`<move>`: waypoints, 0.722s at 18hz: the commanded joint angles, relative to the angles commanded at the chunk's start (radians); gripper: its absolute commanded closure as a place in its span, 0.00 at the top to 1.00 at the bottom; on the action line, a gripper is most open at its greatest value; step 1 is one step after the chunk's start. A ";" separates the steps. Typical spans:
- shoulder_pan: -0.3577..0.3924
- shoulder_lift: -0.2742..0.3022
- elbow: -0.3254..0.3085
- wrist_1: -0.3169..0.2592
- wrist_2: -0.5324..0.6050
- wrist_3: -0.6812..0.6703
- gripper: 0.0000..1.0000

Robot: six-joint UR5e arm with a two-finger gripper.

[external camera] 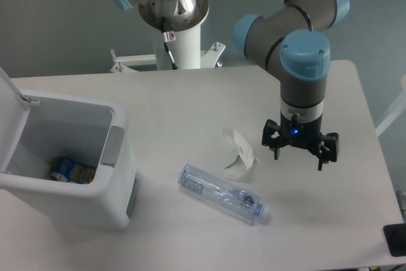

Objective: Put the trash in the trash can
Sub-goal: 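Lower the open gripper onto the crumpled white paper wrapper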

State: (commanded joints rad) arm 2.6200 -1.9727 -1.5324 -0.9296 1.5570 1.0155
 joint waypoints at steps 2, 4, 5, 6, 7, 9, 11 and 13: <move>-0.002 0.000 -0.002 0.000 0.000 -0.002 1.00; -0.005 0.000 -0.005 0.000 0.002 -0.002 1.00; -0.005 0.005 -0.011 0.002 0.000 -0.003 1.00; -0.006 0.011 -0.027 0.005 -0.002 -0.003 1.00; -0.006 0.015 -0.040 0.006 -0.002 -0.003 1.00; -0.006 0.038 -0.066 0.005 -0.005 -0.011 1.00; -0.009 0.075 -0.135 0.006 -0.009 -0.011 1.00; -0.014 0.113 -0.210 0.009 -0.012 -0.008 1.00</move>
State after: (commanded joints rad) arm 2.6063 -1.8594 -1.7423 -0.9204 1.5447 1.0078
